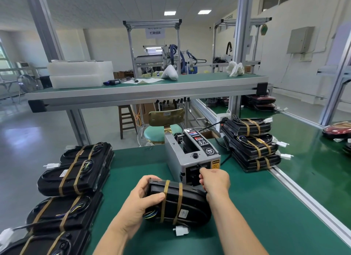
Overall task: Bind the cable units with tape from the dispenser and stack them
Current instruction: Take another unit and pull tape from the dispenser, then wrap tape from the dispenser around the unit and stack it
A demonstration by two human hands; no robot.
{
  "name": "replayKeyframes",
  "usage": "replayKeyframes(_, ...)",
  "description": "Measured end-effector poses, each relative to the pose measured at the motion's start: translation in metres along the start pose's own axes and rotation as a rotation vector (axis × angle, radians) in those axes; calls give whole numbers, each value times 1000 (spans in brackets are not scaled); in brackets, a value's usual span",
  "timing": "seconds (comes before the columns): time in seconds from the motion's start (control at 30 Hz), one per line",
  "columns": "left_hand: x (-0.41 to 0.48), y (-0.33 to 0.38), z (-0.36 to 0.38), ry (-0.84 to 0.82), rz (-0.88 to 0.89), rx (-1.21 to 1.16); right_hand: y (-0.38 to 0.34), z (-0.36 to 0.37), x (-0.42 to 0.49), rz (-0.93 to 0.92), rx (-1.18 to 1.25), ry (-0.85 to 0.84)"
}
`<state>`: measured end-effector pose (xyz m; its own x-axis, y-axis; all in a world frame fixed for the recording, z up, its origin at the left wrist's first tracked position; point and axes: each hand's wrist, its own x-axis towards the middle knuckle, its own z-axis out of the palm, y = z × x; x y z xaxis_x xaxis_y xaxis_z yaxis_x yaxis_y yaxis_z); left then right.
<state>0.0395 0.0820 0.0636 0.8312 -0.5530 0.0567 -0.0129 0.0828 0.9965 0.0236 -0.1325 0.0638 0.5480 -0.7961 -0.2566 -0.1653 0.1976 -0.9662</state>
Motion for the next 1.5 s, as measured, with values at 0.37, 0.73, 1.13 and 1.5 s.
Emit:
replayKeyframes(0.37, 0, -26, 15, 99, -8, -242, -5, -11, -79, -1, 506, -265)
replayKeyframes(0.73, -1, -28, 22, 118, -10, -261, 15, 6, -110, 339, 593, -606)
replayKeyframes(1.13, -5, -19, 25, 97, -41, -220, 23, 10, -114, 260, 510, -617)
replayKeyframes(1.5, -10, -15, 25, 110, -42, -250, 24, 11, -115, 195, 465, -608)
